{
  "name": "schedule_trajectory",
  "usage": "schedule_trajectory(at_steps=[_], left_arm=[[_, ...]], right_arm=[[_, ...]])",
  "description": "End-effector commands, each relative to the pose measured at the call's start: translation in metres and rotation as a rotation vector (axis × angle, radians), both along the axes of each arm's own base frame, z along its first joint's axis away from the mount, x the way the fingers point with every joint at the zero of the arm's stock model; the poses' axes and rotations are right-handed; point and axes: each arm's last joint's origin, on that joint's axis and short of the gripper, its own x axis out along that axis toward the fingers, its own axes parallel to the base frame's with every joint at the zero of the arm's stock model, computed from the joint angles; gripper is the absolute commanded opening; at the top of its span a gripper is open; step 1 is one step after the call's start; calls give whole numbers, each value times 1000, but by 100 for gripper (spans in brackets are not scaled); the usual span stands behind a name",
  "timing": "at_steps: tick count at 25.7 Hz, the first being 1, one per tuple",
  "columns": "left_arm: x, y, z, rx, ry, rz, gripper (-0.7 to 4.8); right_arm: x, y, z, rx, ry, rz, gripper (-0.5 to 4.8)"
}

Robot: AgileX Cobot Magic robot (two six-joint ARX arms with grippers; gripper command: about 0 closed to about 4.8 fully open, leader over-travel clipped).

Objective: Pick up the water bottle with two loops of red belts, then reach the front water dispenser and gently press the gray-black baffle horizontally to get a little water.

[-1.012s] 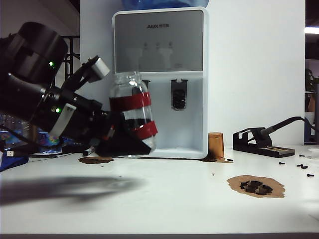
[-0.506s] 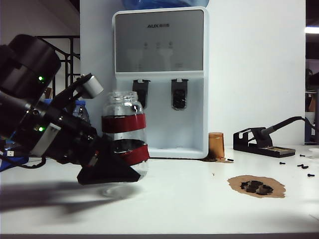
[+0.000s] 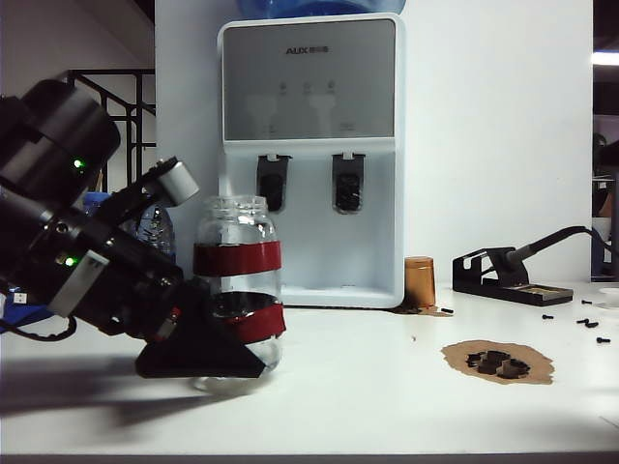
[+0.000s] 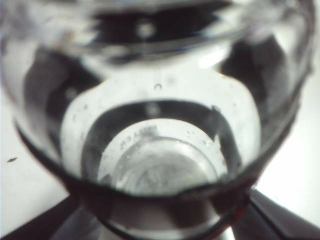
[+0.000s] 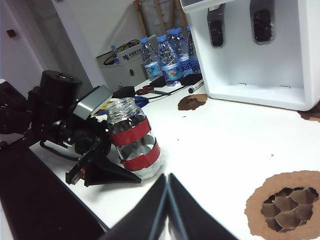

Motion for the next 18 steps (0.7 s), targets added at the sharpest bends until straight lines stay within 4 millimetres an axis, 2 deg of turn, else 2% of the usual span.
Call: schedule_trajectory(at_steps=[1, 3, 7, 11, 16, 18], left_arm=[[1, -1, 3, -12, -17, -9, -4], [1, -1, 3, -12, -18, -9, 15], [1, -1, 3, -12, -19, -9, 214], [1, -1, 3, -12, -19, -9, 283], [2, -1, 4, -18, -28, -6, 456], [3, 0, 4, -19, -32, -2, 477]], right_arm=[[0, 0, -1, -2, -7, 1, -3], [0, 0, -1, -2, -6, 4, -3], [0, 0, -1, -2, -6, 3, -3], [0, 0, -1, -3, -6, 0, -3], [0, 0, -1, -2, -6, 0, -3], [0, 0, -1, -2, -6, 1, -3]])
